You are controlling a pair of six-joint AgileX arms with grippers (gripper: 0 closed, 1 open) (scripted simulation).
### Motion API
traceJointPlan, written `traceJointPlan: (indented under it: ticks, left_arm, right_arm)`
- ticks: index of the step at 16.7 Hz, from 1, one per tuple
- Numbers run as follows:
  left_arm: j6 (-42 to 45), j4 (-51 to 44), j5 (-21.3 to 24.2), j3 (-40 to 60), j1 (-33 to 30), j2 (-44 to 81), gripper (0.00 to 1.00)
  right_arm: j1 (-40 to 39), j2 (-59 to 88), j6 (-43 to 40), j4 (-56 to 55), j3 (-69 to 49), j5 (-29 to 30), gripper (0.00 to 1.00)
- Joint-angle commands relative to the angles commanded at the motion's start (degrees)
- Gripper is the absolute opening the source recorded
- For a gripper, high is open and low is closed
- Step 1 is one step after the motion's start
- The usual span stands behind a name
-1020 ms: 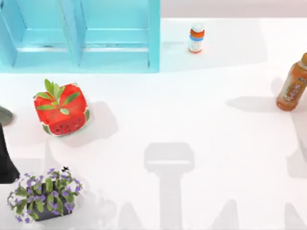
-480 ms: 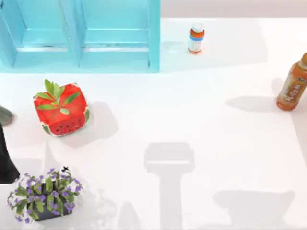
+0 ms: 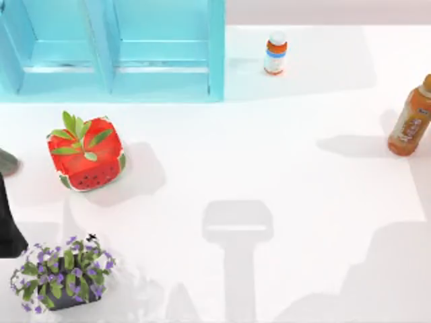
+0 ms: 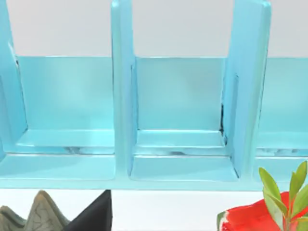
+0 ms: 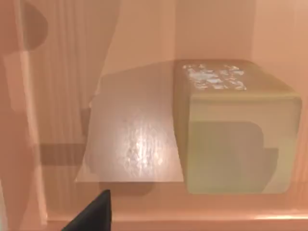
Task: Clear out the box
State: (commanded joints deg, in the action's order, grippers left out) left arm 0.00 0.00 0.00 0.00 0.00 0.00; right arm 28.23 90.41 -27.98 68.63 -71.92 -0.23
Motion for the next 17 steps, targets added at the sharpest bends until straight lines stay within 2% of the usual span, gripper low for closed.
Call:
traceJointPlan:
  ticks: [9, 17]
  left_arm:
    - [0.0, 0.0, 0.0, 0.0, 0.0, 0.0, 1.0]
    - [0.0, 0.0, 0.0, 0.0, 0.0, 0.0, 1.0]
  right_arm:
    - [0.9, 3.14, -0.88, 1.62, -1.84, 0.01, 1.0]
    - [0.8, 7.96, -0.68, -16.2, 10.76, 0.02, 1.0]
